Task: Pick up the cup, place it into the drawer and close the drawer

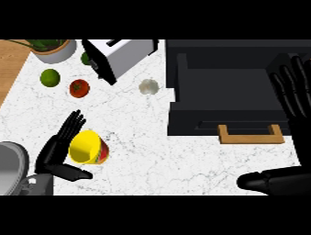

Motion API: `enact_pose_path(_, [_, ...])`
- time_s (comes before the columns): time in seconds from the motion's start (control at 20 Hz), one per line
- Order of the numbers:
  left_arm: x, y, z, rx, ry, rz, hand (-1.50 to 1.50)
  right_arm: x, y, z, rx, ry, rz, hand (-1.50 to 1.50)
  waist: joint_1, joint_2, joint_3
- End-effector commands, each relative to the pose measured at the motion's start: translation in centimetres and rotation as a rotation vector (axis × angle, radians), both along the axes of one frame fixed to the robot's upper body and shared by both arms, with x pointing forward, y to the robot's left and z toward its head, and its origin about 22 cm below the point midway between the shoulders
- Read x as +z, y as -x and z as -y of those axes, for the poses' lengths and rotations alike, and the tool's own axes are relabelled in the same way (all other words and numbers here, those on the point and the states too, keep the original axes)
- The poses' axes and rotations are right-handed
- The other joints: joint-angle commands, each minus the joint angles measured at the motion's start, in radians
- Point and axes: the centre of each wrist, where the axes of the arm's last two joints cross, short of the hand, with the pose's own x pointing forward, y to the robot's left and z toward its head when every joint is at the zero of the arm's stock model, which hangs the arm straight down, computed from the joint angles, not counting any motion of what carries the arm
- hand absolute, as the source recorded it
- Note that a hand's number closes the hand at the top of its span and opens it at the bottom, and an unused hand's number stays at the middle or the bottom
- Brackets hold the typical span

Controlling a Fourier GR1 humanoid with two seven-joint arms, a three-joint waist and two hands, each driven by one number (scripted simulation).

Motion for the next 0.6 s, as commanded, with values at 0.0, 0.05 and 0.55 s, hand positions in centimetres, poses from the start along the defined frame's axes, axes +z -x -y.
enact_pose_path(0.0, [-1.5, 0.4, 1.7, -0.042, 0.038, 0.007, -1.5, 0.7, 0.4, -0.2, -0.012, -0.003, 0.017, -1.5, -0.001, 0.0, 0.0])
enact_pose_path(0.05, [-1.0, -0.6, -0.3, -0.045, 0.035, 0.009, -1.5, 0.8, 0.0, 1.2, 0.009, 0.004, 0.003, -1.5, -0.003, 0.001, 0.0])
enact_pose_path(0.55, [-1.1, -2.5, 2.1, -0.065, 0.114, 0.011, -1.5, 1.1, 0.1, -0.1, 0.005, -0.003, 0.002, -1.5, -0.005, 0.002, -0.001])
